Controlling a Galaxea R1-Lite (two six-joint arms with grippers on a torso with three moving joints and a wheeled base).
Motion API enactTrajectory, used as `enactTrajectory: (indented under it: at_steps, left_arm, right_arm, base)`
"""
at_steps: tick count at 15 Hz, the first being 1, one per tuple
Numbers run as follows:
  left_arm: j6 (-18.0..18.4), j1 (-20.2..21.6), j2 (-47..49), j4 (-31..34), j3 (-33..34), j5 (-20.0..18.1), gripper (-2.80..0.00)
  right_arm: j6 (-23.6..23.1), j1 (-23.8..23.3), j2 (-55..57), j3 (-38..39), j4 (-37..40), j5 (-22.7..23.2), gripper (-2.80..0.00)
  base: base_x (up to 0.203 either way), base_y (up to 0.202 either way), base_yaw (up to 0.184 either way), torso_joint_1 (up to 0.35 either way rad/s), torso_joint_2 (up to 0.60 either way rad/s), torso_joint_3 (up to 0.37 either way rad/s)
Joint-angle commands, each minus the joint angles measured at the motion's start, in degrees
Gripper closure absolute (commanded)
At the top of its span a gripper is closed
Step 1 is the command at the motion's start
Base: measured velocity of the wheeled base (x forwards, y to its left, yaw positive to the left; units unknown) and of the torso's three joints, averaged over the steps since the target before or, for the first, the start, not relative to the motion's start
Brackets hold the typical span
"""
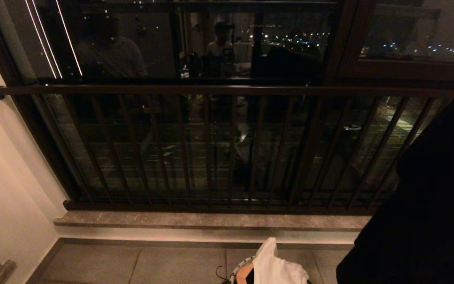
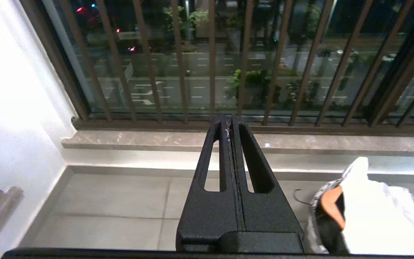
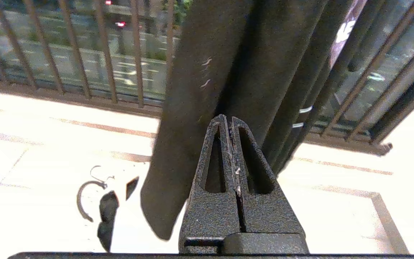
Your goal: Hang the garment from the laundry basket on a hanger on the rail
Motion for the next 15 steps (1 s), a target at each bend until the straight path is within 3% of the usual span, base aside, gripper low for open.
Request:
enactTrajectory:
  at_steps: [1,9,15]
  left_arm:
    - [-0.02,0.00,0.02,-0.02,0.44,0.03,0.00]
    - [-0.02,0.00,0.02,-0.02,0.44,0.03,0.00]
    - [0.07,0.00,0.02,-0.02,0.44,0.03,0.00]
  right_arm:
    - [-0.08,0.00,0.05,0.00,0.04,0.04,0.00]
    - [-0.08,0.00,0.05,0.00,0.04,0.04,0.00]
    - [-0.08,0.00,0.05,0.00,0.04,0.04,0.00]
  base:
    - [0.000,0.203,0.001,0.002,0.00,0.007]
    - [0.000,0.186,-0.003,0.002,0.00,0.002]
    - [0.000,0.012,-0.001,0.000,0.00,0.000]
